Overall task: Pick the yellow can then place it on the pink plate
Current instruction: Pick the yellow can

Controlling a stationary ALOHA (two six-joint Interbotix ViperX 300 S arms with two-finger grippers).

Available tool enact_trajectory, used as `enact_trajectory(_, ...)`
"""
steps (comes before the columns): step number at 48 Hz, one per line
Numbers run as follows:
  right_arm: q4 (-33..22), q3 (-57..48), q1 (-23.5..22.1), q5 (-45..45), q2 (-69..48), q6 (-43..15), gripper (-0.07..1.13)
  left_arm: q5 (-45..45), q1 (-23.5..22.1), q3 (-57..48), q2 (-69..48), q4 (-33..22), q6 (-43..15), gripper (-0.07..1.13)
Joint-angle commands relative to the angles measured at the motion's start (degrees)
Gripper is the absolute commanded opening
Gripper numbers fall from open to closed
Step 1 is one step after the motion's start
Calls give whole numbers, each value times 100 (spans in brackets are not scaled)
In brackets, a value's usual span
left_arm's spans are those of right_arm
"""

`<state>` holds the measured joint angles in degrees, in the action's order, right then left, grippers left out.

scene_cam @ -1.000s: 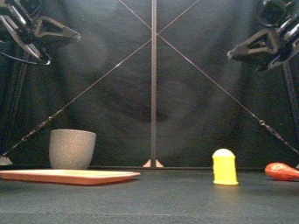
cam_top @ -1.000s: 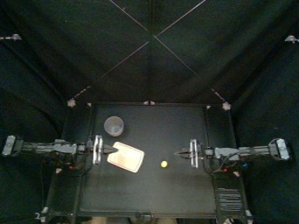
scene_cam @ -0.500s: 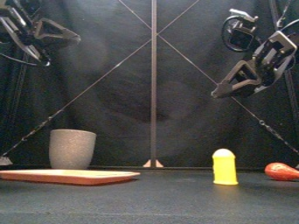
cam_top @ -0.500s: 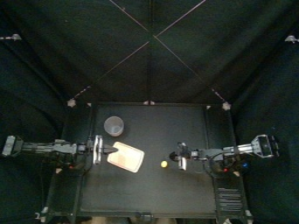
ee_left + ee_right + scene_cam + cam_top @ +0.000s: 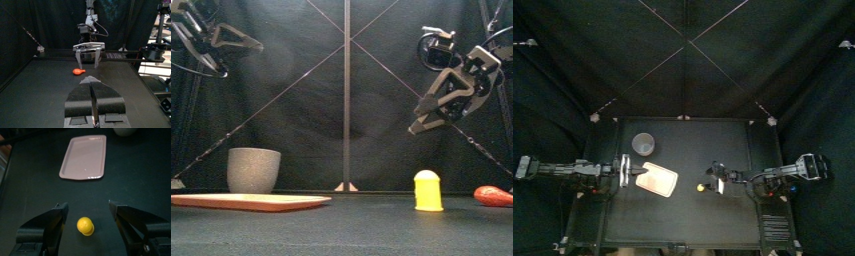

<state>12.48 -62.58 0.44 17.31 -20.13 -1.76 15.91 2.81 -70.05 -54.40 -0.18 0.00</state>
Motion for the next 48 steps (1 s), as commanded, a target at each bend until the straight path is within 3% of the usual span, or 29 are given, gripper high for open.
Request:
enact_trajectory(1,-123,132,18,-70,272,0,97,26,62,79,26,9,-9,2)
enact_trajectory(31,-272,826,123,-536,2083,-26,95,26,114,79,26,-9,0,2)
enact_trajectory(48,-220,844,176,-756,2065,-44,67,26,114,44,26,0,-9,2)
